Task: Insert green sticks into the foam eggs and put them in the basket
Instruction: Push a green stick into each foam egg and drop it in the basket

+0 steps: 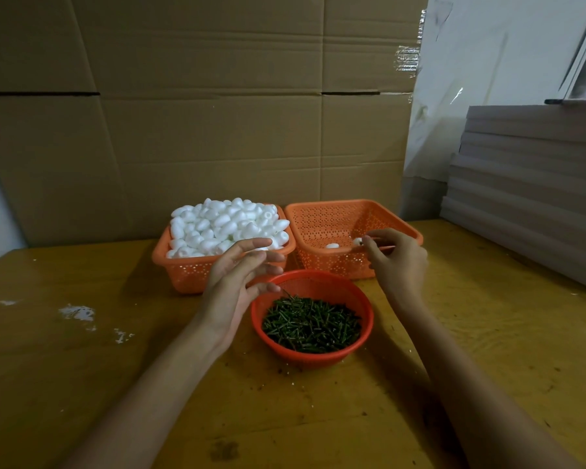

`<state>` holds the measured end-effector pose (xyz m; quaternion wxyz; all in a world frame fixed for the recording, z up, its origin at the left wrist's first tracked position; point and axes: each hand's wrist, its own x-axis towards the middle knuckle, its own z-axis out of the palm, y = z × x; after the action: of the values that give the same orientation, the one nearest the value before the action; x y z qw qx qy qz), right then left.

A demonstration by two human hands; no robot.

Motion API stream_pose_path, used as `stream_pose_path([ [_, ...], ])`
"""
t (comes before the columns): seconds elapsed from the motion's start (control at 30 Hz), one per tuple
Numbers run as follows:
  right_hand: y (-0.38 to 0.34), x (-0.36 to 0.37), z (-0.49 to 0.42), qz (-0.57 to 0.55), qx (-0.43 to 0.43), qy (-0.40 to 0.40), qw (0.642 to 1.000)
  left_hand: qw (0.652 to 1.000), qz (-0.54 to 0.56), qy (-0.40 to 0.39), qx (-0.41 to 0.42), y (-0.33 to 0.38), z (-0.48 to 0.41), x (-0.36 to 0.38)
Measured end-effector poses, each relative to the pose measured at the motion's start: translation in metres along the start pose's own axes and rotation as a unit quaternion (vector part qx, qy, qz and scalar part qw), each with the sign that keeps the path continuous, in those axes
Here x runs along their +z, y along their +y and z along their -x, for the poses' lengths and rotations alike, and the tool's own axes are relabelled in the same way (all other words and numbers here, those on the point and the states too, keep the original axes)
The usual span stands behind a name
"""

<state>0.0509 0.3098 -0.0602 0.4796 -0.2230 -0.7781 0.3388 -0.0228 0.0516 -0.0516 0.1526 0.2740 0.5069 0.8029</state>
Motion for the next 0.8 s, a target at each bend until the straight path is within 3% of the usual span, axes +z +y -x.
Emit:
stream_pose_path([
  [0.17,-0.004,-0.002,-0.001,0.016,-0.015,0.058,0.998,1.000,-0.001,0.004,0.003,-0.001,-0.001,-0.003],
  [0.3,-0.006,-0.007,-0.004,0.013,-0.048,0.103,0.993,0.985,-0.114,0.099,0.083,-0.002,-0.004,-0.007],
  [0.37,-0.011,-0.007,0.000,0.012,-0.074,0.093,0.993,0.933,-0.279,0.152,0.172,-0.001,-0.005,-0.016],
  [0.4,-0.012,-0.006,0.003,0.010,-0.083,0.085,0.993,0.876,-0.393,0.169,0.224,-0.001,-0.005,-0.022],
  [0.47,-0.014,-0.004,0.008,0.005,-0.095,0.066,0.993,0.717,-0.601,0.183,0.303,0.001,-0.007,-0.037],
  [0.5,-0.014,-0.003,0.010,0.003,-0.098,0.057,0.994,0.660,-0.659,0.176,0.314,0.002,-0.009,-0.043],
  [0.53,-0.014,-0.002,0.011,0.002,-0.102,0.050,0.993,0.630,-0.695,0.168,0.303,0.003,-0.010,-0.049],
  [0.67,-0.019,0.000,0.017,-0.011,-0.131,0.036,0.991,0.598,-0.775,0.125,0.164,0.000,-0.013,-0.056],
  [0.8,-0.024,-0.001,0.020,-0.013,-0.160,0.035,0.986,0.568,-0.806,0.074,0.150,-0.002,-0.013,-0.061],
])
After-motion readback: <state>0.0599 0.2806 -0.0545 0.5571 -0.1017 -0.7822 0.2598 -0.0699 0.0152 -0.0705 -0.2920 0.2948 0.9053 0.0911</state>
